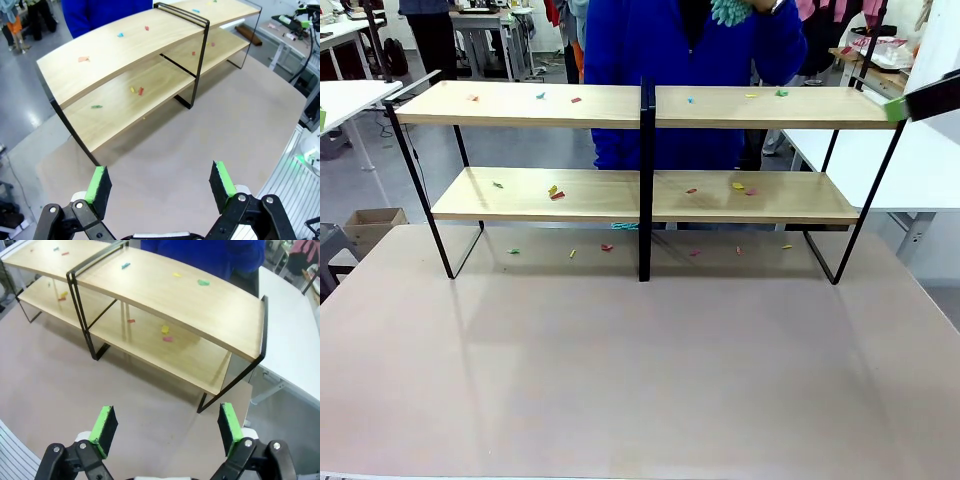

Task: Clean the shelves.
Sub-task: Pick up the Duster when the human hands it over.

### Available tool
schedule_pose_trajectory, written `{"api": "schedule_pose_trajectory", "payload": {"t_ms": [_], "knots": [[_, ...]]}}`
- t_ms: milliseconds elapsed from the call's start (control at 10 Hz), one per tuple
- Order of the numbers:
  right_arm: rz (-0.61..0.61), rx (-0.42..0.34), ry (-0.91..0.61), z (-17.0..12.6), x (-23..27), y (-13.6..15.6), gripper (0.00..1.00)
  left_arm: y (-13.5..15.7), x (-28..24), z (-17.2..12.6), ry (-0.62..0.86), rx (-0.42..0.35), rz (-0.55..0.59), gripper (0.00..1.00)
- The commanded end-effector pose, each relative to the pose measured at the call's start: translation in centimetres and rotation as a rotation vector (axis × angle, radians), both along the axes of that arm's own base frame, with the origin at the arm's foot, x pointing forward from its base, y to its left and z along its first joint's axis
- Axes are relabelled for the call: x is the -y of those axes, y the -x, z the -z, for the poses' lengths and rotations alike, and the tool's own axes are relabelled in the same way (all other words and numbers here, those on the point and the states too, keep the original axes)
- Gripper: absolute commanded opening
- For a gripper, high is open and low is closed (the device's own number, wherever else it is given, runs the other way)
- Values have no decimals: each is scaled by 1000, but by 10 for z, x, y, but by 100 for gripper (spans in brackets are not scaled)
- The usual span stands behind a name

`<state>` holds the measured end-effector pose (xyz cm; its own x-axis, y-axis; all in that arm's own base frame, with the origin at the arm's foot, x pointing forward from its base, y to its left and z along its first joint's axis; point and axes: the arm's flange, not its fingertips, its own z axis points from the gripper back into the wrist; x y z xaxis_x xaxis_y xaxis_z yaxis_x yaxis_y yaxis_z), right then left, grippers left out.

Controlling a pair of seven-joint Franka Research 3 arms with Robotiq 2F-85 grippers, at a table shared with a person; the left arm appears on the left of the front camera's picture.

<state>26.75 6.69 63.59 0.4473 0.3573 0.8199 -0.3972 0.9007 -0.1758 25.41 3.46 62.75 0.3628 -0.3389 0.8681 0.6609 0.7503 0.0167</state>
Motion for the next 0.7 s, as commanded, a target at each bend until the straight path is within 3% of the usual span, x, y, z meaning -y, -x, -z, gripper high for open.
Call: {"api": "schedule_pose_trajectory", "payload": {"t_ms": [0, 600], "knots": [[35, -7, -37, 84, -12, 40, 100, 37, 28, 106, 10, 24, 20, 100], [96, 11, -69, 66, -21, 87, 100, 32, 37, 107, 9, 16, 40, 100]]}}
